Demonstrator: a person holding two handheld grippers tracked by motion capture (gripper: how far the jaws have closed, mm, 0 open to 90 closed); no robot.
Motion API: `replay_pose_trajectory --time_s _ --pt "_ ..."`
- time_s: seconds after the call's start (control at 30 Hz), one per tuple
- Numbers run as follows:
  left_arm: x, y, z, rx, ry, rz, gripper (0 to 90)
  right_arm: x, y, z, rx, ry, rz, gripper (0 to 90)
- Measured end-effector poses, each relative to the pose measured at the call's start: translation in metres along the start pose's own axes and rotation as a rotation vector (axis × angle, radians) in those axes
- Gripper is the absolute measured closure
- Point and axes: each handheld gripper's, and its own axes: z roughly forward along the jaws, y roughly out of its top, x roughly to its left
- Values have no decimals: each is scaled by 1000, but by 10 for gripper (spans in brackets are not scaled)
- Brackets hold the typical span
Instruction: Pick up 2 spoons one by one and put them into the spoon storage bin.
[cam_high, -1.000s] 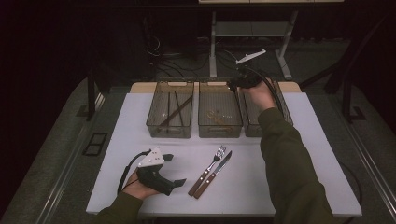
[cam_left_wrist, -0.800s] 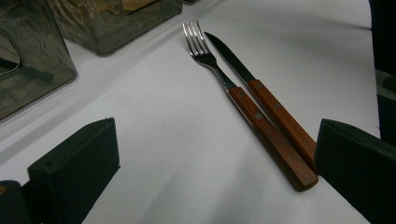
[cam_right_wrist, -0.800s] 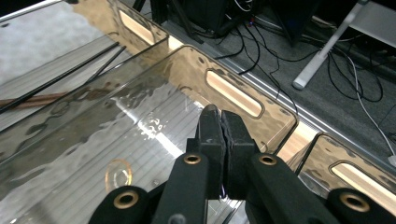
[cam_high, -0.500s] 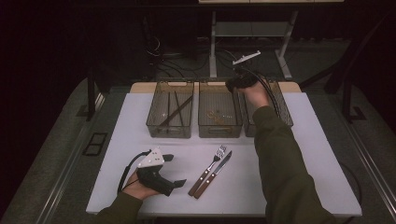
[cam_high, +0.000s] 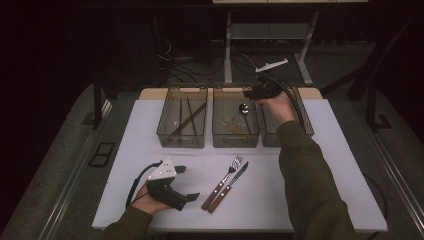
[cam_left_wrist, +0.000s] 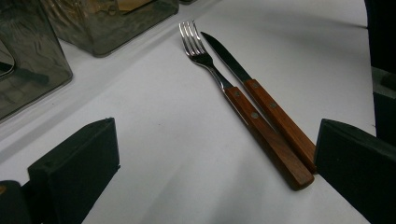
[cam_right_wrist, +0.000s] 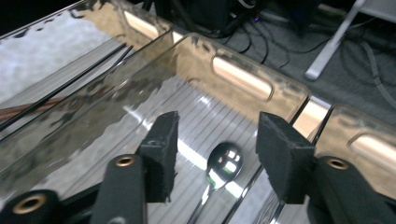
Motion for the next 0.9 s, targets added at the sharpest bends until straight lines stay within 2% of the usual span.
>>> replay_pose_trajectory --time_s 0.23,0.37,0.43,0.6,0.7,0.83,0.9 --pt "1 0 0 6 7 1 0 3 -20 -18 -5 26 0 416" --pt "1 0 0 11 9 -1 0 7 -31 -30 -9 46 -10 347" --pt "1 0 1 11 10 -5 0 11 -36 -36 -3 54 -7 333" --pt "1 -1 1 9 11 -13 0 18 -46 -49 -32 88 -20 294" --pt "1 -1 1 9 14 -14 0 24 -52 -56 -46 84 -44 277" --pt "1 -1 1 15 15 -17 0 32 -61 -66 -57 97 -44 258" --pt "1 -1 2 17 15 -12 0 35 -65 -70 -56 101 -39 219"
